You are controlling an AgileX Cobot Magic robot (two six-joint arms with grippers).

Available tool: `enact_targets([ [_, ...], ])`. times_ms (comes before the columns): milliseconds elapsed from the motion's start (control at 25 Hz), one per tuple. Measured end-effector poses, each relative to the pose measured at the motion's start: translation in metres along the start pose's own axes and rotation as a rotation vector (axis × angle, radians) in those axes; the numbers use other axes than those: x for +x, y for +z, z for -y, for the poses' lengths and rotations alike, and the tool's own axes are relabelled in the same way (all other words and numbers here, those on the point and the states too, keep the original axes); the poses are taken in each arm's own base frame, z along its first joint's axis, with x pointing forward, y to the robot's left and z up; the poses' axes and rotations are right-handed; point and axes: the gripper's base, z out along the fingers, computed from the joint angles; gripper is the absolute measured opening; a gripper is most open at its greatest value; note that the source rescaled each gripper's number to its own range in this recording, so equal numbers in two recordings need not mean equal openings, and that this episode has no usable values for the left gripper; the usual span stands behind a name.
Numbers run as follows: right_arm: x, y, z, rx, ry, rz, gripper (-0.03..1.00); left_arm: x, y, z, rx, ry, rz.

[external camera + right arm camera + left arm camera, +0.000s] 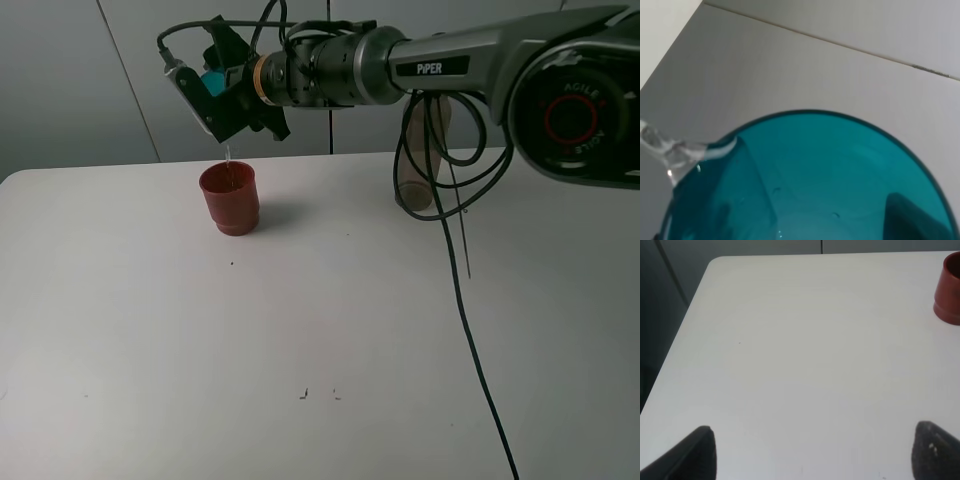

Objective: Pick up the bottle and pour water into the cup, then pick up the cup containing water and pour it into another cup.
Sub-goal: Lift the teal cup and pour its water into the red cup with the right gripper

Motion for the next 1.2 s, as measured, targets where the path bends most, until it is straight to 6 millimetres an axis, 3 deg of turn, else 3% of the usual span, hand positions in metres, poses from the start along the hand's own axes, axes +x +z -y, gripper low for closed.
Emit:
enact_targets([
  [1200,0.0000,0.0000,0.0000,0.000,0.005,0.000,0.12,0.0000,0.0000,0.0000,0.000,0.004,0.000],
])
